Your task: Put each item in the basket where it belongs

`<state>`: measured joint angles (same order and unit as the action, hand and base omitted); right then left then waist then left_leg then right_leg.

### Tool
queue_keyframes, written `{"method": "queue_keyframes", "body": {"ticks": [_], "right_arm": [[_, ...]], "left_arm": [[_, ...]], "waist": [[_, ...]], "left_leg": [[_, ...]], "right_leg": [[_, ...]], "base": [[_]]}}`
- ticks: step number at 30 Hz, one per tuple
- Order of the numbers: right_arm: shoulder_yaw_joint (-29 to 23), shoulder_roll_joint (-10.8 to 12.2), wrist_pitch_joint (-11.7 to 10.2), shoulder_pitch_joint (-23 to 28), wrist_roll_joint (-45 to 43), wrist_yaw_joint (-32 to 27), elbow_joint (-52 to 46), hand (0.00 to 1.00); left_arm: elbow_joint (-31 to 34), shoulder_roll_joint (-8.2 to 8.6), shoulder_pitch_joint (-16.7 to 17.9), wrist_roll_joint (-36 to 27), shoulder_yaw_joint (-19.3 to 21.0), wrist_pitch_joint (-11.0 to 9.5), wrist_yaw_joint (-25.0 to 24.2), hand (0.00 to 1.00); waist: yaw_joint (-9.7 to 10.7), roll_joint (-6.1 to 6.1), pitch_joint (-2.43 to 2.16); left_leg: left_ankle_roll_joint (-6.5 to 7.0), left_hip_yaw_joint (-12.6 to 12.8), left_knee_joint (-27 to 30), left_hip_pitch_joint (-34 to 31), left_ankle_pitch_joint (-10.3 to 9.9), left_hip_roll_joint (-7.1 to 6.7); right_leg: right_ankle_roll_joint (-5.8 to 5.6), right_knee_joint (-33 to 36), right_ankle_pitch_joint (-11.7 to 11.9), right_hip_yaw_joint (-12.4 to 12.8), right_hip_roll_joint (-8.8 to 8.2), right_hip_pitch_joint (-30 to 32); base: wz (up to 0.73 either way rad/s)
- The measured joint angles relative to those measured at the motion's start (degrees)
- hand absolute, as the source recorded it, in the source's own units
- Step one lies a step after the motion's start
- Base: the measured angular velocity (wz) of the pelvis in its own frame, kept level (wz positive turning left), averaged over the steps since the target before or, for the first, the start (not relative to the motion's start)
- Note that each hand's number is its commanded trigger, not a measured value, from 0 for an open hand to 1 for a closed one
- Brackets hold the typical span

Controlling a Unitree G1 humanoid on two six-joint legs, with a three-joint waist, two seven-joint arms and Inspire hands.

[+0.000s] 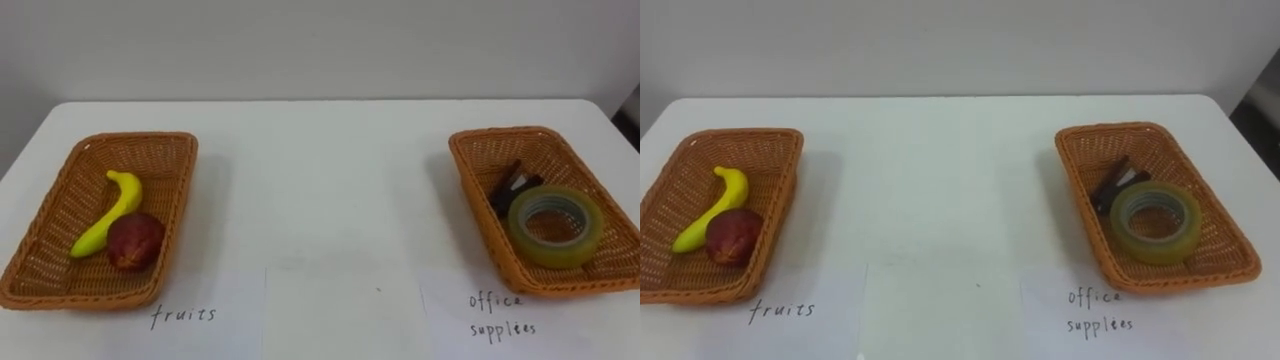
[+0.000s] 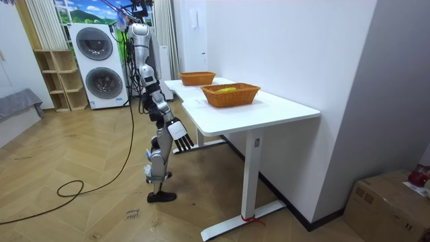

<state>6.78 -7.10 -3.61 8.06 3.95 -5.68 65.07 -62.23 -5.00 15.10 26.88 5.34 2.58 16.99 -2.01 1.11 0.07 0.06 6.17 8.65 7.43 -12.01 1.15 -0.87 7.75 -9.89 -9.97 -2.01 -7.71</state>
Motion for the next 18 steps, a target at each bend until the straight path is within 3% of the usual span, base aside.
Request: {"method": "queue_keyframes", "body": {"ticks": [18], "right_arm": [[1.03, 0.21, 0.74, -1.24, 0.23, 1.64, 1.8, 0.0]], "left_arm": [[-1.04, 0.02, -0.56, -0.08, -0.06, 1.04, -0.21, 0.0]], "waist": [[0.06, 0.33, 0.01]], "left_leg": [[0.0, -0.63, 0.12, -0.45, -0.08, -0.1]], "right_leg": [[-0.03, -0.18, -0.03, -0.91, -0.1, -0.34]], "base": [[0.01]]}}
